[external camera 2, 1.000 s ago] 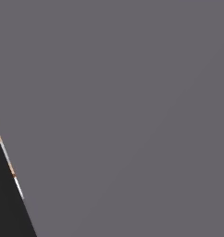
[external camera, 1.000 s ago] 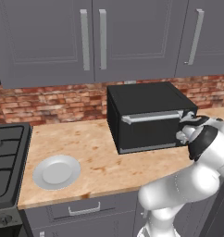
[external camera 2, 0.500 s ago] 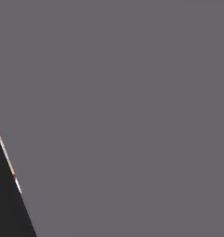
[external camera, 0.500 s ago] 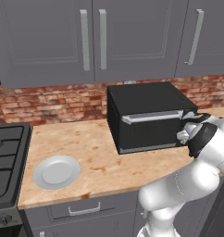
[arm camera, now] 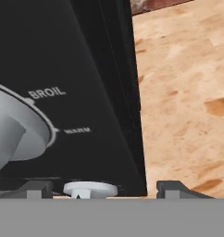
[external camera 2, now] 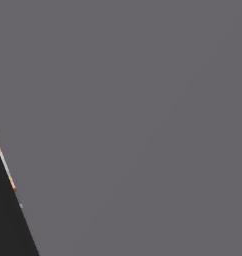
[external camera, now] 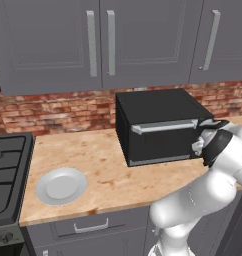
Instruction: Pick up the bagel from the plate, place it on the toaster oven rack, close the door, and set the timer.
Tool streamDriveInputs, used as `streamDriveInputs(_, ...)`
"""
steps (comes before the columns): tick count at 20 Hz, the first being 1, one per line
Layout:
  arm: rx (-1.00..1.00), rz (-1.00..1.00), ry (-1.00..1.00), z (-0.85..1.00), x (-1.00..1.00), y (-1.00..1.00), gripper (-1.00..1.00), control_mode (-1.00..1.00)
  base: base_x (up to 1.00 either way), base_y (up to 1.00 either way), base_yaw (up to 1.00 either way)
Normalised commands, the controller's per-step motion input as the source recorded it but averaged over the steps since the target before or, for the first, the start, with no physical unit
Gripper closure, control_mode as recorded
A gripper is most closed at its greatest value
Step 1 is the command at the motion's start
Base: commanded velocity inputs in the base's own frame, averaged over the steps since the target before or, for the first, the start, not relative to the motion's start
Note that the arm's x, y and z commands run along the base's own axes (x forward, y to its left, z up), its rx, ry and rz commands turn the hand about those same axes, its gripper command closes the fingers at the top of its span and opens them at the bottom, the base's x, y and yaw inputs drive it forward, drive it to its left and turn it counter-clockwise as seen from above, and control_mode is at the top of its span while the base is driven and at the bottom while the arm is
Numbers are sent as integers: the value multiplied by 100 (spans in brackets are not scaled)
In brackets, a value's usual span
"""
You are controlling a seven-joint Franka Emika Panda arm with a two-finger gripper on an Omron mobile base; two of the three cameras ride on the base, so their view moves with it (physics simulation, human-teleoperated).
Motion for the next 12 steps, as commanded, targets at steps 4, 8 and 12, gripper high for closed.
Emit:
streamDriveInputs(4,0,0,0,-3,5,-20,100,-100,0,0,0)
streamDriveInputs(8,3,0,0,0,5,-50,100,-100,0,0,0)
streamDriveInputs(12,4,-1,1,0,6,-54,100,-100,0,0,0)
